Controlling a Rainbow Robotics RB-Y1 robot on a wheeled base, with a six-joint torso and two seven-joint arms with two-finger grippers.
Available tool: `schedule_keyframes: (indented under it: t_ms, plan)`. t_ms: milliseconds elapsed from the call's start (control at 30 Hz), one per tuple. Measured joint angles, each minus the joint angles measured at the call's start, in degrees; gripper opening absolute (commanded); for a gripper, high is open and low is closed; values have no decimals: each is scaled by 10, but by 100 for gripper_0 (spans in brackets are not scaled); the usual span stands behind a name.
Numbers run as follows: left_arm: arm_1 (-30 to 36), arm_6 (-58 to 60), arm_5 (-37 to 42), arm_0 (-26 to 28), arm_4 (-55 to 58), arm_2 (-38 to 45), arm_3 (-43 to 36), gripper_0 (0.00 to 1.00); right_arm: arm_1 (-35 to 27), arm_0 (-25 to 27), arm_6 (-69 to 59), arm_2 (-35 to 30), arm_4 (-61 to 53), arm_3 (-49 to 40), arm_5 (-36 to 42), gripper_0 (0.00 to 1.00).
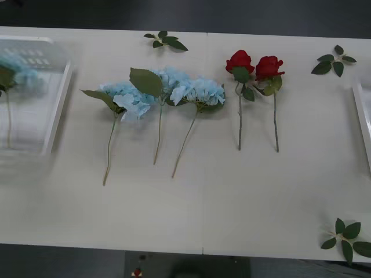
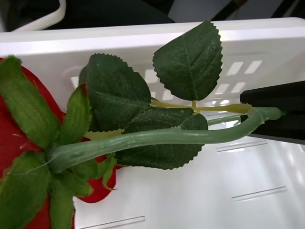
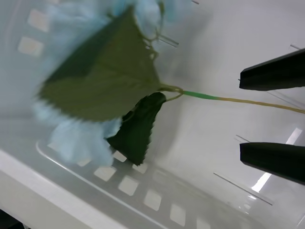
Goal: Put the red flowers into the right box and the blue flowers into the left box
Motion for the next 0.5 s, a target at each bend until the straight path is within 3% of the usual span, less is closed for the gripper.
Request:
schedule_keyframes:
  t_ms: [133, 167, 267, 333, 500]
  plan:
    - [0, 0, 0, 0, 0, 0, 0, 82, 0, 0, 0, 0, 12, 1, -5, 7]
    - [0, 0, 0, 0, 0, 0, 0, 82, 0, 0, 0, 0, 14, 2, -10, 15]
    - [0, 0, 0, 0, 0, 0, 0, 82, 3, 0, 0, 0, 20, 11, -37, 62]
    - [0, 0, 3, 0, 0, 0, 0, 82, 8, 0, 0, 0, 20, 17, -45, 73]
    - [0, 0, 58, 0, 2, 6, -17, 82, 19, 0, 0, 0, 20, 22, -54, 75]
